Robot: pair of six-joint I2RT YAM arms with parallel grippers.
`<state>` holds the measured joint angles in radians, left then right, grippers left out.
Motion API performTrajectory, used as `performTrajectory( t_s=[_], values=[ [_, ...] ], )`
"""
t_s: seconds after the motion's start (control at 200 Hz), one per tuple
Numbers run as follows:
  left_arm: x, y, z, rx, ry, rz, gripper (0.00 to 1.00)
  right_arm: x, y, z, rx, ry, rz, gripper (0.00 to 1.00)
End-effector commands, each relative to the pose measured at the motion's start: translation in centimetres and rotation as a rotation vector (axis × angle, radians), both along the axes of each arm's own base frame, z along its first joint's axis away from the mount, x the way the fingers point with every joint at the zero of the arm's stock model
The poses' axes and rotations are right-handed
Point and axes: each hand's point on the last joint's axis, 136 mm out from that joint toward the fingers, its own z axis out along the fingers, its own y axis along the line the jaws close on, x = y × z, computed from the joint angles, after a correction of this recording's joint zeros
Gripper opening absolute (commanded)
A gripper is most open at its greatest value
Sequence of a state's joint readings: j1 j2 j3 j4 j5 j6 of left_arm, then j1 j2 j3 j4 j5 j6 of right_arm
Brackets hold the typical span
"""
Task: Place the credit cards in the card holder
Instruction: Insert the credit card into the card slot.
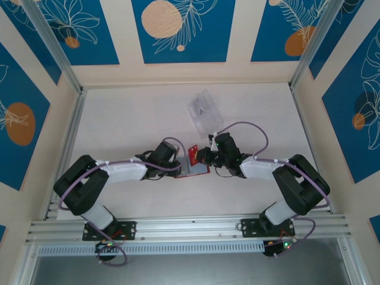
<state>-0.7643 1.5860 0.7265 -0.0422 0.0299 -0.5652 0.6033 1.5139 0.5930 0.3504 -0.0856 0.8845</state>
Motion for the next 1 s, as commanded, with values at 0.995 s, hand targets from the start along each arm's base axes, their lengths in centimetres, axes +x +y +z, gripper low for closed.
performTrajectory(
  t_s=[0.995],
  values=[
    [-2.2,1.2,-1.5,0.083,0.077,-0.050,0.23,-1.0,0.5,-3.3,-0.032,0.002,-0.142,0.00]
  ],
)
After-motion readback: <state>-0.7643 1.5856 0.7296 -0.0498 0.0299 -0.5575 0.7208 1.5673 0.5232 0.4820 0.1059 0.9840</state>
